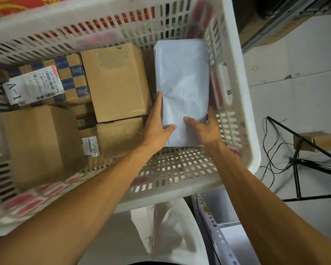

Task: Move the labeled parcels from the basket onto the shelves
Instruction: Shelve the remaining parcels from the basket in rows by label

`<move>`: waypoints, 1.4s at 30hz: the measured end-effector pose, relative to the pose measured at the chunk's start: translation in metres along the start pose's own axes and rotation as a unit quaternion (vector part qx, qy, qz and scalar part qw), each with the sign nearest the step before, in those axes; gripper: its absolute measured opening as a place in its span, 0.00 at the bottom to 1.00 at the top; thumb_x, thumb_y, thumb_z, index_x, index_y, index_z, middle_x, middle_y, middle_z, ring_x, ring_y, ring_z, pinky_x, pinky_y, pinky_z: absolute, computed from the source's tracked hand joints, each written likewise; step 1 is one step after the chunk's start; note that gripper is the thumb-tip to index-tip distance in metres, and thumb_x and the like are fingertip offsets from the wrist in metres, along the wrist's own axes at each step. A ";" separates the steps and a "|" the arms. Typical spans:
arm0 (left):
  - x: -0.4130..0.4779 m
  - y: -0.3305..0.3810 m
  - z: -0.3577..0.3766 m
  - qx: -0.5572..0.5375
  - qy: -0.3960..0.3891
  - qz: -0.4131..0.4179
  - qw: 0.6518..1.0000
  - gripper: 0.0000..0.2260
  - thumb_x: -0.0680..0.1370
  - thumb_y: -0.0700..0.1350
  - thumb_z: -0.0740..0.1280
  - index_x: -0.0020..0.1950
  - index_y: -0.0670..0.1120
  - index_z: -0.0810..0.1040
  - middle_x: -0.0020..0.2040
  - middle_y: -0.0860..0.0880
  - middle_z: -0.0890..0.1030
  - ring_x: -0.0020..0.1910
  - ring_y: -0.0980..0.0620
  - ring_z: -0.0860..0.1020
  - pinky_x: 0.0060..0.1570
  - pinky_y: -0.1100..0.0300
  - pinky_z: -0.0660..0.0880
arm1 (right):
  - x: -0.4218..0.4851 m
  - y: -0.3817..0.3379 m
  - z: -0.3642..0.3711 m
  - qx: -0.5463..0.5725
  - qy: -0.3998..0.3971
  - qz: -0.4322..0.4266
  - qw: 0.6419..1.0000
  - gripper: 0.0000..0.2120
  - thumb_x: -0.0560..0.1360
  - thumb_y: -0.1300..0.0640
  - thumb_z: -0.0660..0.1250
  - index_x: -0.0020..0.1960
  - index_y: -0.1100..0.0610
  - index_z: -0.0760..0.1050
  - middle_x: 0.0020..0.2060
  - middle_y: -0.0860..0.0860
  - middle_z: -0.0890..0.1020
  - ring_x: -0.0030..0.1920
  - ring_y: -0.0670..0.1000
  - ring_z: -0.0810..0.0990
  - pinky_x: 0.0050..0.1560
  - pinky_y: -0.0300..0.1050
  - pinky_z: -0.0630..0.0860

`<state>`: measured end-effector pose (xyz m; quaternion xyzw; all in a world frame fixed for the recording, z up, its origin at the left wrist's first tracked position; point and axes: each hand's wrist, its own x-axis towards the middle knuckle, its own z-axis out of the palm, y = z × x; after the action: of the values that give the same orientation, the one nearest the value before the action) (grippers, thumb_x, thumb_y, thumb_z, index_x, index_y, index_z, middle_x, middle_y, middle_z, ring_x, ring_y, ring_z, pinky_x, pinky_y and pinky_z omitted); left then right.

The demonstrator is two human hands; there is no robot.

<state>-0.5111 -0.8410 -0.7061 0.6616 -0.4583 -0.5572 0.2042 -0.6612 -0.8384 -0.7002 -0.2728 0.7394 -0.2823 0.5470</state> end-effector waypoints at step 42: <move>-0.300 0.160 -0.397 -0.088 0.244 0.288 0.922 0.40 0.74 0.40 0.72 0.78 0.57 0.51 0.75 0.55 0.61 0.70 0.55 0.65 0.63 0.61 0.71 | -0.350 -0.275 0.191 0.000 -0.115 -0.540 0.834 0.38 0.75 0.56 0.71 0.76 0.38 0.54 0.71 0.35 0.62 0.72 0.49 0.66 0.69 0.49 0.70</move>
<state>-0.1921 -0.7657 -0.2985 0.5958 -0.5140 -0.3336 0.5192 -0.3628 -0.8018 -0.3208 -0.6594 0.4059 -0.4993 0.3886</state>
